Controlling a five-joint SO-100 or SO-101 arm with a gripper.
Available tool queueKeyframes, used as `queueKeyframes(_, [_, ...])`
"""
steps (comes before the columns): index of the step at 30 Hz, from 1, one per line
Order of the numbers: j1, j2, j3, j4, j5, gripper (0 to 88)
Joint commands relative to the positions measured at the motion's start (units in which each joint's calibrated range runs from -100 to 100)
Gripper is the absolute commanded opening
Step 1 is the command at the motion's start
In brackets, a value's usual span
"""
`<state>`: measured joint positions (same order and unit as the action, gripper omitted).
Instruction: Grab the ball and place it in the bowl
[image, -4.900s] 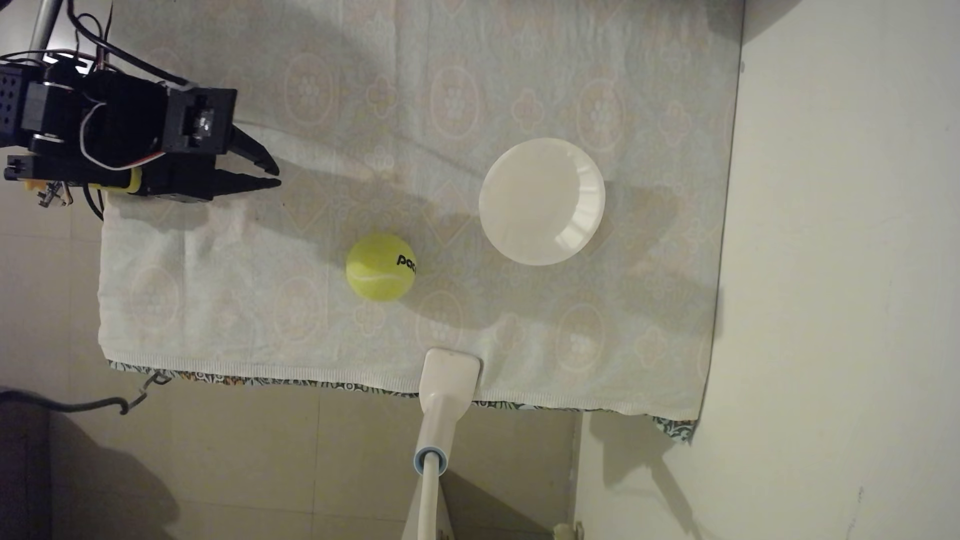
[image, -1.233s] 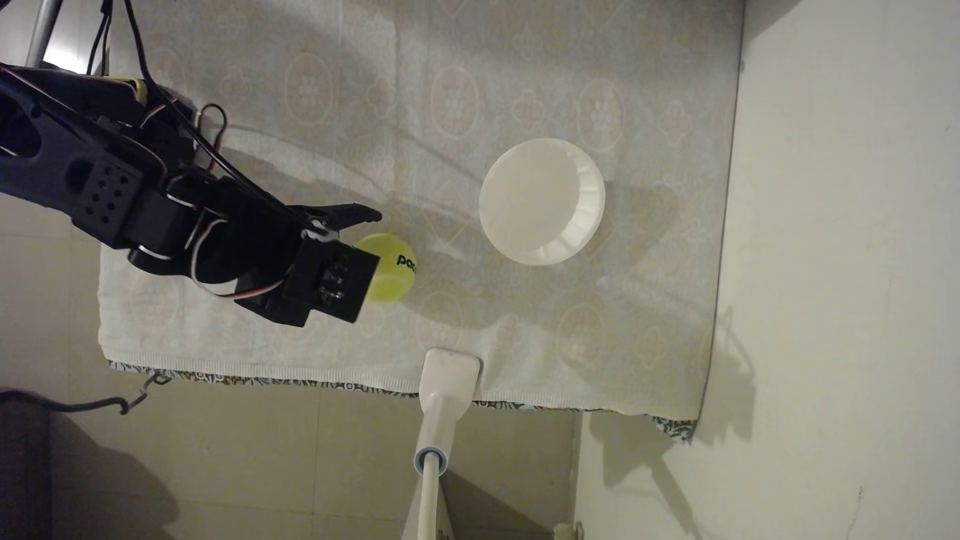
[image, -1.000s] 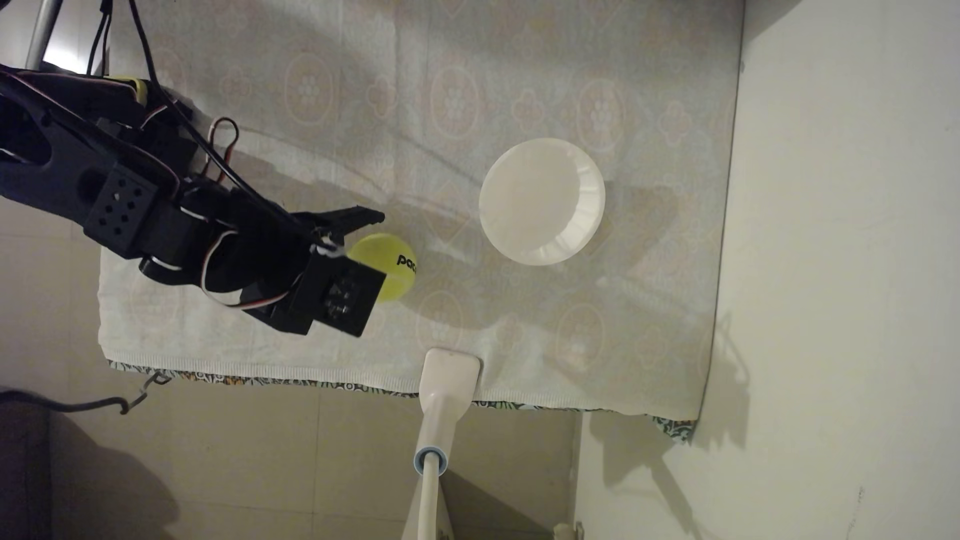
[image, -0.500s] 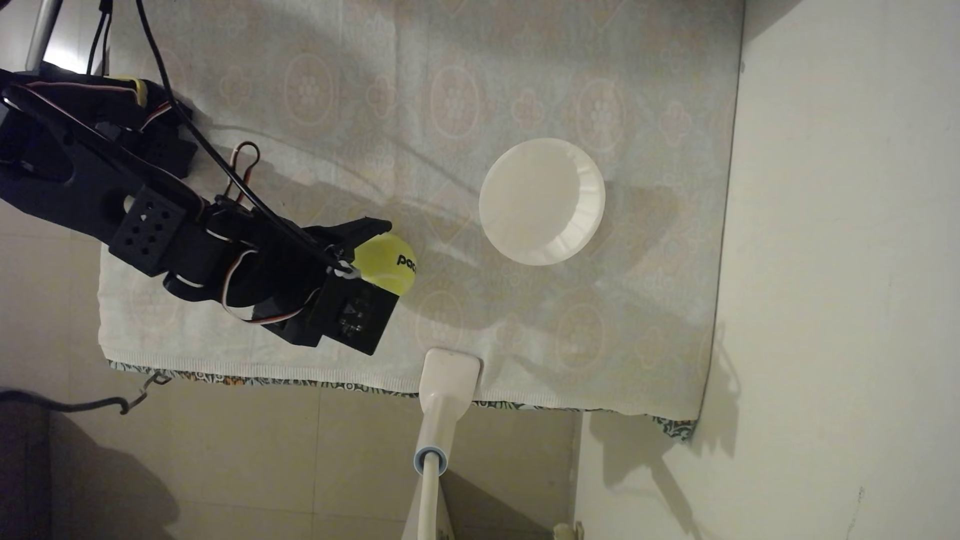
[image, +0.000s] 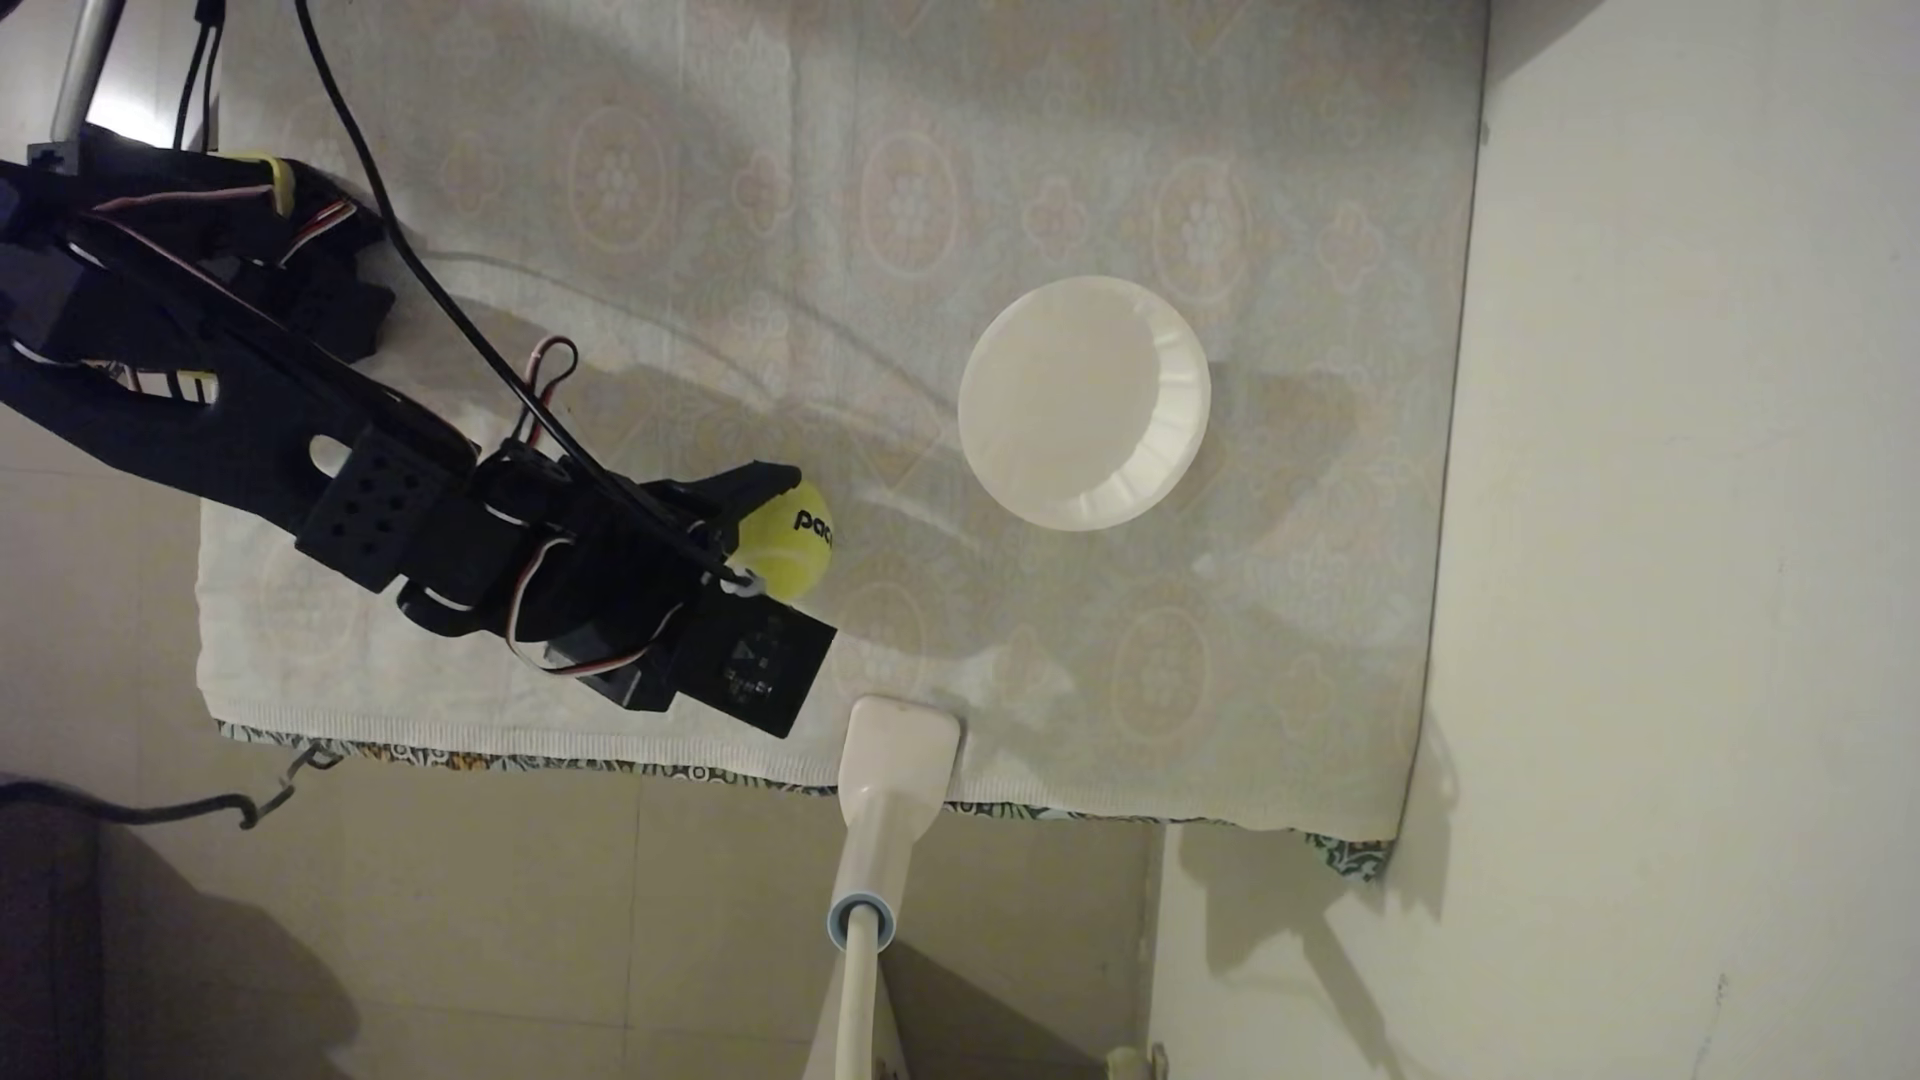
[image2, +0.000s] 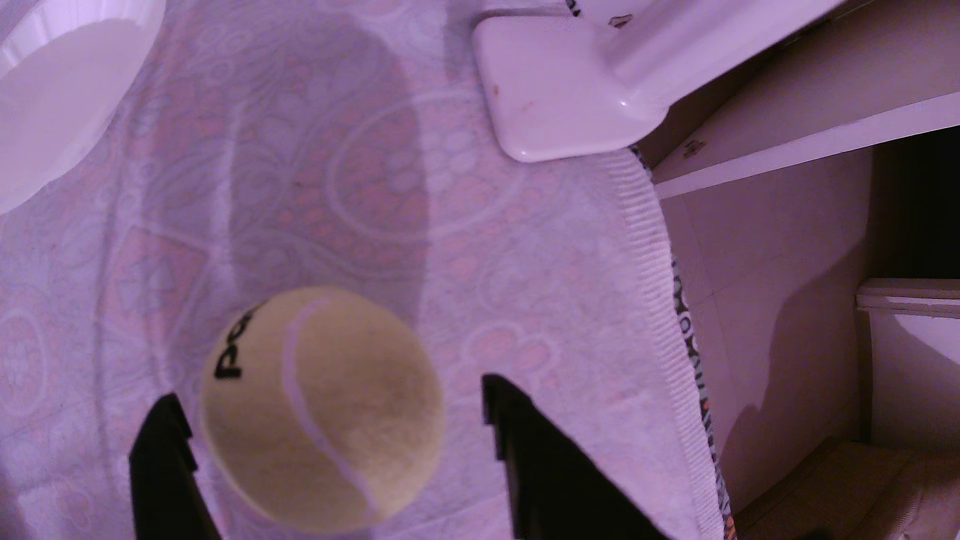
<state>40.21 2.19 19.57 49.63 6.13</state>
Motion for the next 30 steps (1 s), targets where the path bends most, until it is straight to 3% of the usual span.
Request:
queueKeyframes(1, [0.0, 0.3, -3.8, -1.5, -0.4, 38.9])
queueKeyframes(30, [-1.4, 5.2, 0.3, -5.2, -1.9, 37.9])
